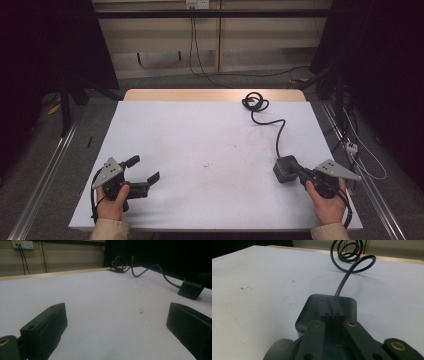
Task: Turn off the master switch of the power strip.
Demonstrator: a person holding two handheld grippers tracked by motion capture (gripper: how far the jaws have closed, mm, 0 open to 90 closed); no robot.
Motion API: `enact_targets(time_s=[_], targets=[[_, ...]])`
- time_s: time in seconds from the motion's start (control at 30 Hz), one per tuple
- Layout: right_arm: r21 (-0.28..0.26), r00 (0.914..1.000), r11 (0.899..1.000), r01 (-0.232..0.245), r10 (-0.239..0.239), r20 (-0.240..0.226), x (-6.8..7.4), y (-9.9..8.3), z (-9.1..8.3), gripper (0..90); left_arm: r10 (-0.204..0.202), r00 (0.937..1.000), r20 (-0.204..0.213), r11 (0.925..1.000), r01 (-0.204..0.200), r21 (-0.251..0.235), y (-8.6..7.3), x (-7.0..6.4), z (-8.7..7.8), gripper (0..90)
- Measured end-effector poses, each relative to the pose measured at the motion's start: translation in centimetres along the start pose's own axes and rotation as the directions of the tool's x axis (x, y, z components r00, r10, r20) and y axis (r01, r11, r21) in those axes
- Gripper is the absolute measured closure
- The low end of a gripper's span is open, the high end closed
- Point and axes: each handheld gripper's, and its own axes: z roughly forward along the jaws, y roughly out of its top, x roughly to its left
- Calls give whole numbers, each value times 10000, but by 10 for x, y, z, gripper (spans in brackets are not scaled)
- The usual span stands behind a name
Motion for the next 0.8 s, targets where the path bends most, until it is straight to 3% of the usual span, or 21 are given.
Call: enact_targets(time_s=[0.8], targets=[[74, 9997, 9998, -182, 181, 139, 2, 0, 0, 900, -28, 10000, 13, 10000, 28, -58, 0, 0, 0, 28]])
